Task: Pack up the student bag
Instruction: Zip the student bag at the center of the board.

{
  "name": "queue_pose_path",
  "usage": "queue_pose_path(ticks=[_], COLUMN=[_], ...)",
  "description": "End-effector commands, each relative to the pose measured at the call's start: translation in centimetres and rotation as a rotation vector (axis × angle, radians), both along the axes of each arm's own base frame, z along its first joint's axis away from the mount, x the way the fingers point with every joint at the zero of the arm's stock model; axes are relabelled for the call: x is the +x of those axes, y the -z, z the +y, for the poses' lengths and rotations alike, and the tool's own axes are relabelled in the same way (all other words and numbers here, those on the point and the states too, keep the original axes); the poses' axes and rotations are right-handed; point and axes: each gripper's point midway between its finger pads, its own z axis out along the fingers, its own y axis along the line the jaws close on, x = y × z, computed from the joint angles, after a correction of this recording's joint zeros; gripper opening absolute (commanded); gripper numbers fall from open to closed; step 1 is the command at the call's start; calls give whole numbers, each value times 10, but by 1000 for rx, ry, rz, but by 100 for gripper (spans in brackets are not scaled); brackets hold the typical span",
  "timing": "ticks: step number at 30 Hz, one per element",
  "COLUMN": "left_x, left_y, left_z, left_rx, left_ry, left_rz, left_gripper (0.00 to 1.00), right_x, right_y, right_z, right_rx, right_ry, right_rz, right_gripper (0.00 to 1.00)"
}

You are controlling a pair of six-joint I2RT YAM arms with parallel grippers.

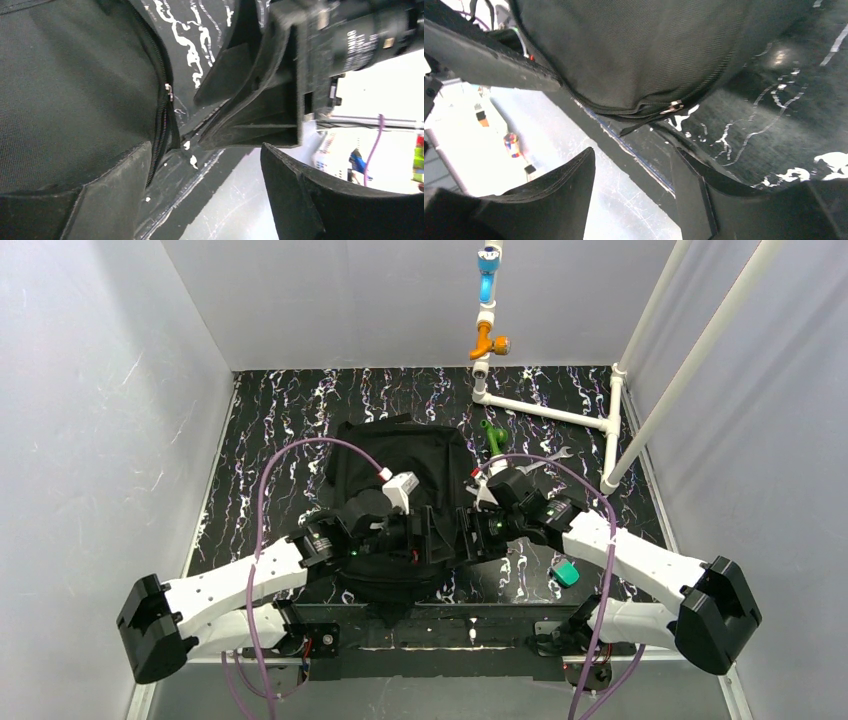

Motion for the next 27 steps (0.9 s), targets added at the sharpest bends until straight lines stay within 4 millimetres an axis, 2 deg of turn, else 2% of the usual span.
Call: queue_pose_path(ticks=[1, 4, 9, 11, 16, 23, 27], left_x=[9, 5, 2, 1, 5, -1, -4], left_y=[7, 13, 28, 34, 50, 64, 71], left_z=[-5, -10, -18, -19, -20, -22, -22], left_rx=[86, 139, 208, 243, 335, 427, 477], left_ry=[-113, -141, -114, -102, -79, -47, -32], left_rz=[-39, -58, -24, -25, -44, -38, -34], left_gripper=[75, 71, 62, 53, 41, 35, 28], right_x=[26, 45, 63, 66, 71, 72, 71], right_y=[-11, -11, -8, -7, 2, 12, 11], right_z=[-15, -29, -22, -16, -9, -9, -8], right_rx=[-27, -15, 92, 107, 117, 106, 123], right_ry=[105, 150, 169, 162, 157, 160, 160], right_rz=[-74, -93, -51, -40, -14, -8, -5], right_gripper=[65, 66, 65, 65, 59, 56, 55])
